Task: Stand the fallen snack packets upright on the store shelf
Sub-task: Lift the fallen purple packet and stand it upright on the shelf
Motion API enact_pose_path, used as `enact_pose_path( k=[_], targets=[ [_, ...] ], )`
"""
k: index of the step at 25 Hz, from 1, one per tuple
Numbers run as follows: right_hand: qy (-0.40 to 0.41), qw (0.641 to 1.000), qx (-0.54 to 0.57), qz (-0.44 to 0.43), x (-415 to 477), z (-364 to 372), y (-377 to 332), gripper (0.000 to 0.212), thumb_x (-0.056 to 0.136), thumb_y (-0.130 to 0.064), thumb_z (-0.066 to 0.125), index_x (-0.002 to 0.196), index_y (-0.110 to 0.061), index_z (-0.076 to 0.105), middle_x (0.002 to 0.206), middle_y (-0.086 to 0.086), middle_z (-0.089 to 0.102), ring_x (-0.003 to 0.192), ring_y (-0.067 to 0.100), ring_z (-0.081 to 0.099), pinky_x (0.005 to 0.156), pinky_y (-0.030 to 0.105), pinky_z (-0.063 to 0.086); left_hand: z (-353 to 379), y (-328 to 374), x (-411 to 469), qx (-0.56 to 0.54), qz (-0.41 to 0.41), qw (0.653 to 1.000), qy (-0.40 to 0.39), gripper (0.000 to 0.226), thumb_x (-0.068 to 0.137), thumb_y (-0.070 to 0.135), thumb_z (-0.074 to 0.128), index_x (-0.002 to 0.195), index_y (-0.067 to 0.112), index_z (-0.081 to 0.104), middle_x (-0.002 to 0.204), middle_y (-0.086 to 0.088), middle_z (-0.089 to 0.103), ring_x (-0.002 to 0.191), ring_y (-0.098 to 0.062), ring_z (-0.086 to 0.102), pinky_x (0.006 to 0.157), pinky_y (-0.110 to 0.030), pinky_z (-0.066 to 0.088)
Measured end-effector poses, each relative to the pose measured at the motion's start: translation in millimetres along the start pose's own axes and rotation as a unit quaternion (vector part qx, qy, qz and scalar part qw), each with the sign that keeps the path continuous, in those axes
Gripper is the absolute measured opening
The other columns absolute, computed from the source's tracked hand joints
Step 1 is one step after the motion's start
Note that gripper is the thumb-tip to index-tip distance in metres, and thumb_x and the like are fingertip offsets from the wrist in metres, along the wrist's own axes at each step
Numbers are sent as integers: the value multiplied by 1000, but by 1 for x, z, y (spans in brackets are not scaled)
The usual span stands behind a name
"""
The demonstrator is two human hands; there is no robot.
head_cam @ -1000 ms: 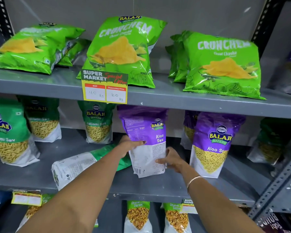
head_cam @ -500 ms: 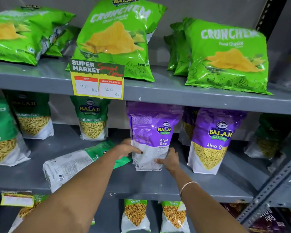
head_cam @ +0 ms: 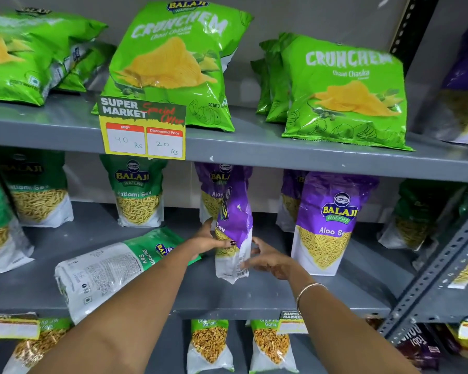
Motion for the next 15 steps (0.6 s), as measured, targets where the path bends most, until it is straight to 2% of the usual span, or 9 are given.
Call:
enact_pose_path(
  k=[1,3,5,6,8,10,11,13,15],
  targets=[
    [-16,1000,-4,-5,-1,3,-1,62,71,0,74,118,-22,41,99,-9,57,94,7,57,82,23,51,3,-1,2,-8,-2,1000,-10,94,72,5,75,148,11,20,146,-10,42,136,-23,39,98,-22,31],
    [4,1000,-13,-25,0,6,-3,75,67,-5,79,126,-15,34,112,-8,52,115,14,51,101,30,44,5,-3,4,-21,-5,1000,-3,110,57,20,85,147,13,22,143,-10,46,132,-24,45,104,-24,36],
    [46,998,-1,-42,7,5,-1,81,65,0,79,125,-10,25,121,-1,42,117,14,45,99,28,40,0,-6,6,7,-7,1000,18,123,35,38,86,143,16,30,143,-10,47,129,-25,48,110,-36,39],
    [58,997,20,-54,9,4,-2,77,65,4,78,118,-8,24,122,4,42,115,16,47,97,29,42,-3,-9,6,34,-14,999,24,118,35,41,85,139,17,35,142,-11,47,129,-27,47,111,-39,39],
    [75,993,58,-72,13,-1,0,76,59,8,80,116,-3,30,128,18,51,113,25,53,101,40,45,-10,-9,0,87,-27,995,47,93,53,35,85,133,16,42,139,-11,44,129,-28,44,110,-36,37],
    [85,991,60,-85,16,-10,2,81,53,3,83,124,-2,44,129,27,56,114,31,56,102,48,45,-17,-8,-4,51,-32,997,57,62,66,16,81,118,11,47,128,-13,51,114,-24,49,96,-33,40],
    [93,990,57,-94,16,-16,2,75,55,3,82,123,-1,50,127,28,58,111,31,57,99,46,47,-18,-9,-6,30,-31,998,55,52,67,9,79,107,11,46,121,-15,55,105,-22,51,89,-34,42],
    [97,988,73,-96,14,-24,-2,63,63,17,71,122,6,51,126,30,57,107,27,56,89,37,49,-22,-8,-8,7,-18,998,61,49,68,-1,77,102,9,42,115,-22,61,96,-22,54,78,-31,45],
    [83,987,92,-100,18,-31,0,62,66,23,64,124,8,46,126,27,57,108,28,59,85,32,51,-26,-10,-11,3,-14,997,74,58,73,-5,72,121,2,40,102,-21,64,82,-19,58,69,-22,46]
  ],
)
Point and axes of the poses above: each hand's wrist, its own x-axis towards the middle knuckle, its own z-axis out of the palm, y = z × x, the point moved 8 cm from there along x, towards the middle knuckle
